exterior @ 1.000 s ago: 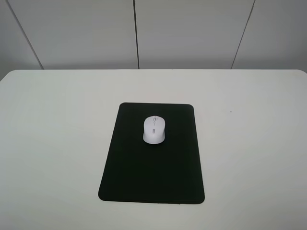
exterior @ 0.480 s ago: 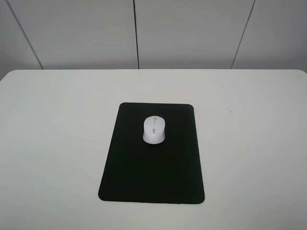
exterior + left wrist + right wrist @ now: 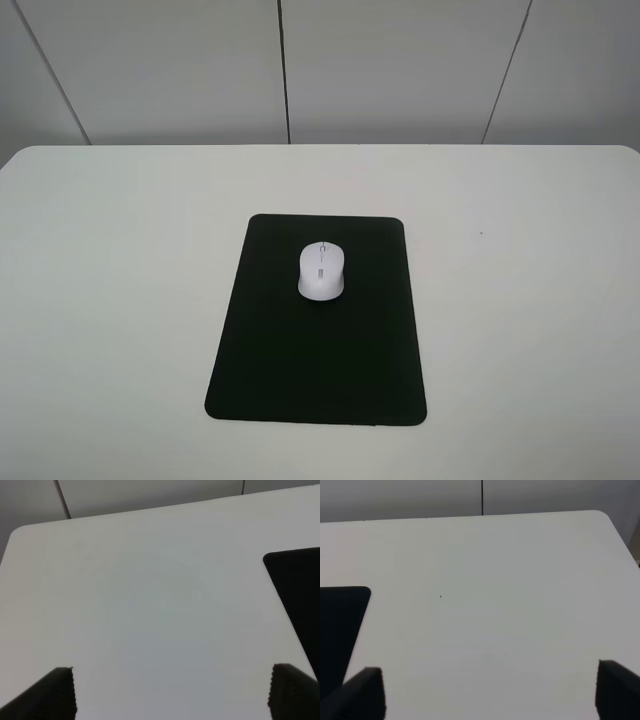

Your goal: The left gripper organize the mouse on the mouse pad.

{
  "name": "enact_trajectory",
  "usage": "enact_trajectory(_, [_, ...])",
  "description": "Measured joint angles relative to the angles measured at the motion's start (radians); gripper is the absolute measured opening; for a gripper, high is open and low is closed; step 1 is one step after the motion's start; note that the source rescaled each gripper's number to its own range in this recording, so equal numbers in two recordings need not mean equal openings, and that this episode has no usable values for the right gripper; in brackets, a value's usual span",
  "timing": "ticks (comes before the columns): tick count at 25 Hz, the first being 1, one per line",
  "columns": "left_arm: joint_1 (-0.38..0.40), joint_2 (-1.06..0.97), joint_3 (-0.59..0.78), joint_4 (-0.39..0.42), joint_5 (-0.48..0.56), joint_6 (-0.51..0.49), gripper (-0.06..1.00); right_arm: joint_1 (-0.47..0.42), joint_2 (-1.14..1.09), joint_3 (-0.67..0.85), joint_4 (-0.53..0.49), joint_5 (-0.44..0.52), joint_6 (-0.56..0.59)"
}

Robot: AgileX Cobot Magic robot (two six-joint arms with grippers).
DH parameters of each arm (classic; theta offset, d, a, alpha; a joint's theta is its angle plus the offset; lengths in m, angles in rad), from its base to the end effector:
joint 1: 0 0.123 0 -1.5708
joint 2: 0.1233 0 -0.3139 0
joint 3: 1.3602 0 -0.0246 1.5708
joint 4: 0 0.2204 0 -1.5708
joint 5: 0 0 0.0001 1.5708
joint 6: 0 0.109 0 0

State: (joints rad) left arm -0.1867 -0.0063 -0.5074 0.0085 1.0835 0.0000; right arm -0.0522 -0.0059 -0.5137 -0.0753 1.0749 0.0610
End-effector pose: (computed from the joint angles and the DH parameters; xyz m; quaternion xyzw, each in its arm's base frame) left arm -0.0464 0.0096 0.2539 0.0795 0.8519 -0.0440 0.5158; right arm -0.0480 -0.0047 0.2566 0.0502 0.8497 -0.0353 0.5237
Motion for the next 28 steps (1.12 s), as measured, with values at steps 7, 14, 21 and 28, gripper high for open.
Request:
enact_trajectory(7, [0.0,0.0,0.0,0.0,0.0,0.0,1.0,0.0,0.0,0.0,0.0,0.0,0.0])
enact_trajectory(14, [0.0,0.0,0.0,0.0,0.0,0.0,1.0,0.0,0.0,0.0,0.0,0.0,0.0])
enact_trajectory(21, [0.0,0.0,0.0,0.0,0.0,0.0,1.0,0.0,0.0,0.0,0.0,0.0,0.0])
enact_trajectory(28, [0.0,0.0,0.0,0.0,0.0,0.0,1.0,0.0,0.0,0.0,0.0,0.0,0.0])
